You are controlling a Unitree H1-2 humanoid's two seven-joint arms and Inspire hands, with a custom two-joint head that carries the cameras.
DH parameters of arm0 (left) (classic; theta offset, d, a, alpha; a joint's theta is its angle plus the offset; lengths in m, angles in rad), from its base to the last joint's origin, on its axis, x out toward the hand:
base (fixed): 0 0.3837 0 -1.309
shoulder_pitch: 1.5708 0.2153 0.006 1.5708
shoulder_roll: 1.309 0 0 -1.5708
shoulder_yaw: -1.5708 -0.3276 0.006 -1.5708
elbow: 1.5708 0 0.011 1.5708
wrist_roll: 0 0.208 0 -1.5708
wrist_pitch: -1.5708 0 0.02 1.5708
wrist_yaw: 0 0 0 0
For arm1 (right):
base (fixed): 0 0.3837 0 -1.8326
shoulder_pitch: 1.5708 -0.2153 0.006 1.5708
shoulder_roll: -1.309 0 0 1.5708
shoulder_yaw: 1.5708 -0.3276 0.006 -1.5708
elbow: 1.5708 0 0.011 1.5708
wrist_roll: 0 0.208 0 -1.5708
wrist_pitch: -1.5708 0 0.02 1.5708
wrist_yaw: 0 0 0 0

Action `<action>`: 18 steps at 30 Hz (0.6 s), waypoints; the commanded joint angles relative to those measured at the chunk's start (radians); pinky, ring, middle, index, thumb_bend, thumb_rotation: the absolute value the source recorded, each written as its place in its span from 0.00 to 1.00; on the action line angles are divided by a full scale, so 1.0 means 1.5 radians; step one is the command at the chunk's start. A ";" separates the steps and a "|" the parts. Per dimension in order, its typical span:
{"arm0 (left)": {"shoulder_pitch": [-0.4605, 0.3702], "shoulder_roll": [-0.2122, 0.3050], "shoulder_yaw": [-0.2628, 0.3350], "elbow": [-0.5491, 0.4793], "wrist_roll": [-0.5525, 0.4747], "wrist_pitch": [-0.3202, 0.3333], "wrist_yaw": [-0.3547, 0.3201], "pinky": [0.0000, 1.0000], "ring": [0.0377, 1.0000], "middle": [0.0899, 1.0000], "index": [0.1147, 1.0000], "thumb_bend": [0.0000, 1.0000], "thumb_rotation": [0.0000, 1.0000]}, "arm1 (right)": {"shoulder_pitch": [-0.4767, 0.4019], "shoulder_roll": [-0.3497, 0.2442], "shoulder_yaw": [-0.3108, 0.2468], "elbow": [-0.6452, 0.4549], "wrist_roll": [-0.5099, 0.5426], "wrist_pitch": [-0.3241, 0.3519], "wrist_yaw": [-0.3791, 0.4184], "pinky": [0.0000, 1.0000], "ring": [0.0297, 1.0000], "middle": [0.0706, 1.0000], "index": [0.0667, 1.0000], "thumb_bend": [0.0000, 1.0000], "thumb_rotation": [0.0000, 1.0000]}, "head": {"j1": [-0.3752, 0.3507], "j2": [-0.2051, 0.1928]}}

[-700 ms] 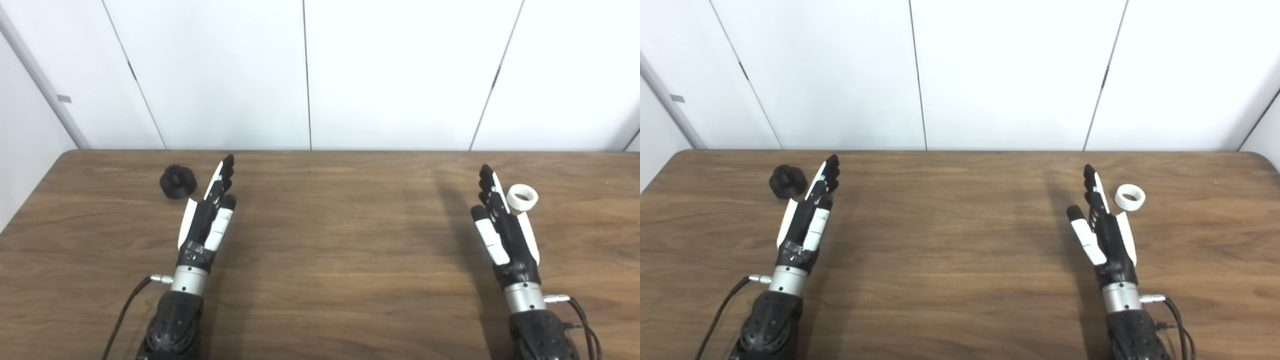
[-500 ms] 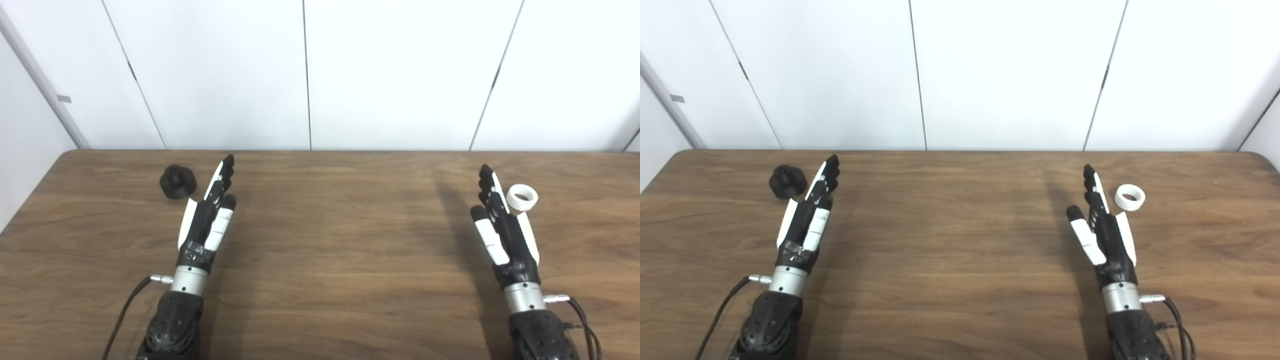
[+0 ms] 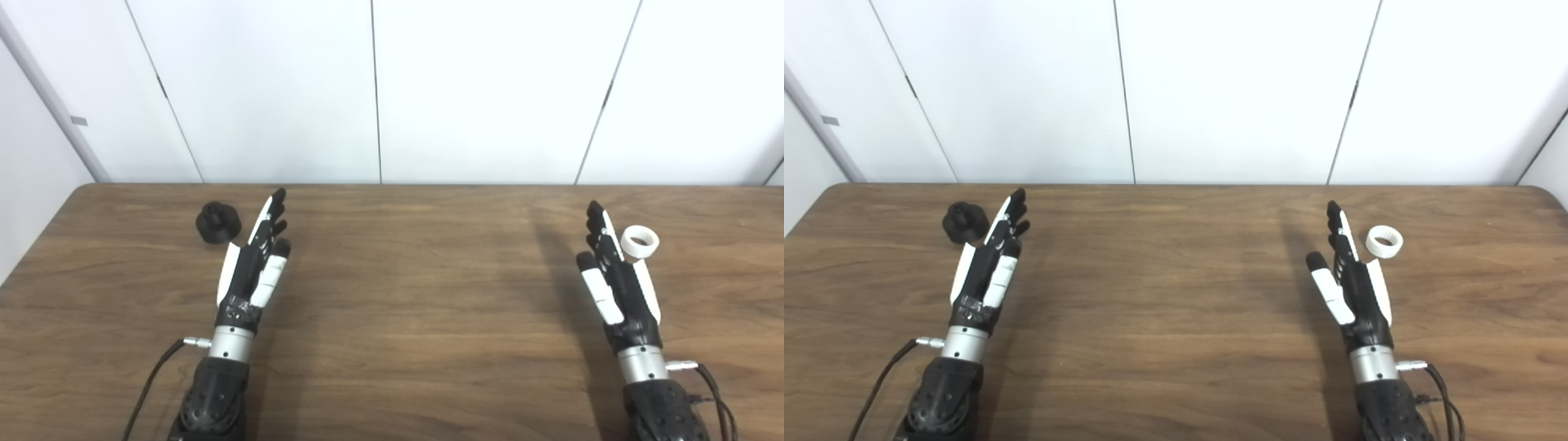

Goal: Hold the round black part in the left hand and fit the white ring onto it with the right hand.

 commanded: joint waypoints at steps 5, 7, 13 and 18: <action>0.033 0.010 -0.026 0.034 0.075 -0.027 0.072 0.92 0.96 0.96 0.91 0.78 0.49 | 0.025 -0.007 0.000 0.065 0.017 -0.023 0.009 1.00 1.00 1.00 1.00 0.58 0.89 | 0.017 -0.005; 0.023 0.034 -0.046 0.031 0.129 -0.027 0.112 0.91 0.95 0.95 0.89 0.79 0.43 | 0.025 -0.011 0.002 0.068 0.010 -0.029 0.006 1.00 1.00 1.00 1.00 0.57 0.89 | 0.027 -0.007; -0.011 0.099 -0.086 0.028 0.290 -0.026 0.224 0.89 0.93 0.92 0.85 0.81 0.32 | 0.024 -0.015 0.001 0.080 0.021 -0.047 0.013 1.00 1.00 1.00 1.00 0.50 0.87 | 0.047 -0.018; -0.038 0.123 -0.099 0.048 0.406 -0.022 0.328 0.93 0.91 0.88 0.80 0.88 0.25 | 0.024 -0.019 0.001 0.091 0.029 -0.055 0.022 1.00 1.00 1.00 1.00 0.51 0.87 | 0.072 -0.023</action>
